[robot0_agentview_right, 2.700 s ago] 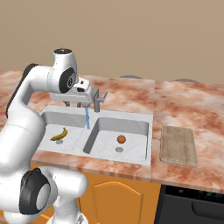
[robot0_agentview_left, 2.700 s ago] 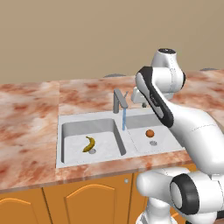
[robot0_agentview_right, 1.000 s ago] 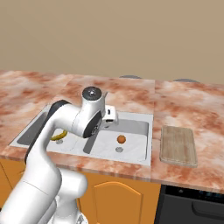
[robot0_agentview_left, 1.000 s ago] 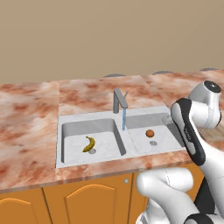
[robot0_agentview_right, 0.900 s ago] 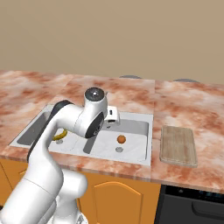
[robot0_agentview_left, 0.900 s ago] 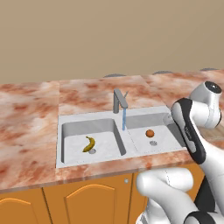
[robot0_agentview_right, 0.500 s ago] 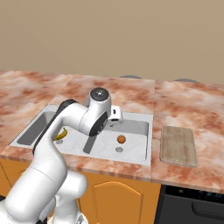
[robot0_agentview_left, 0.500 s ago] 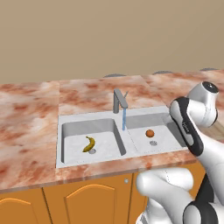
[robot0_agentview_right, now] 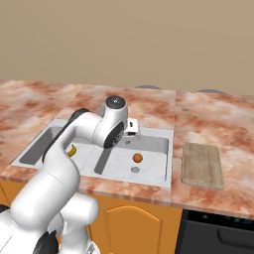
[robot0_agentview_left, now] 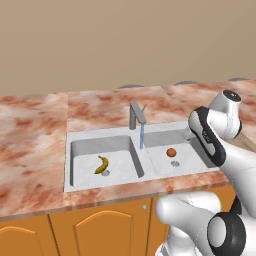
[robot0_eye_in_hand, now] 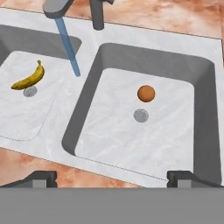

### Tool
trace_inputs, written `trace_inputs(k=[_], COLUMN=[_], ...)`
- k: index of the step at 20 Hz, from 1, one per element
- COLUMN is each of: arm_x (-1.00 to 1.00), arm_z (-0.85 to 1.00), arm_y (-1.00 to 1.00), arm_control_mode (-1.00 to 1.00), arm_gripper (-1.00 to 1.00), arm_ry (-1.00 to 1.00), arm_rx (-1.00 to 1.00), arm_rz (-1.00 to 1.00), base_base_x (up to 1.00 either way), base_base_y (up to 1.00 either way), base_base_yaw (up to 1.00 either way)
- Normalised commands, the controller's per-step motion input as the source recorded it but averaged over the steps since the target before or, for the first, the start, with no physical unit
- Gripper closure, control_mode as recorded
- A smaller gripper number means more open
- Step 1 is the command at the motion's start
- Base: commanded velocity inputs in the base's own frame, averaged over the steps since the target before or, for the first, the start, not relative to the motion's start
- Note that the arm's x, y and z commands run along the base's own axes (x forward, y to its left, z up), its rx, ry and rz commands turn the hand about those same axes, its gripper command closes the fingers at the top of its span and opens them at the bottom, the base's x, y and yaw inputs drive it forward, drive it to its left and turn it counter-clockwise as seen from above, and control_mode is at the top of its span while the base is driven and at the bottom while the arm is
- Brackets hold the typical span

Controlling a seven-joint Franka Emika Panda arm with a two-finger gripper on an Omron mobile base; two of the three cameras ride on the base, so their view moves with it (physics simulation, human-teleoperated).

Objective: Pick the tangerine, banana from the sink and place them on the cutting board to airdry. Then turn off the sink faucet.

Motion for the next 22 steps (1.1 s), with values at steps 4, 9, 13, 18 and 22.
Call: trace_inputs(k=[4,9,13,18,22], arm_x=[0.05,0.03,0.02,0.16,0.21], arm_z=[-0.38,-0.32,-0.05,-0.05,-0.18], arm_y=[0.0,0.0,-0.01,-0.02,-0.06], arm_control_mode=[-1.0,-1.0,-1.0,-1.0,-1.0], arm_gripper=[-1.0,-1.0,-1.0,-1.0,-1.0], arm_ry=[0.01,0.0,0.0,0.02,0.04], arm_rx=[0.0,0.0,0.0,0.0,0.0], arm_rz=[-0.03,-0.02,-0.04,-0.06,-0.04], base_base_x=[0.0,0.0,0.0,0.0,0.0], base_base_y=[0.0,0.0,0.0,0.0,0.0], base_base_yaw=[0.0,0.0,0.0,0.0,0.0])
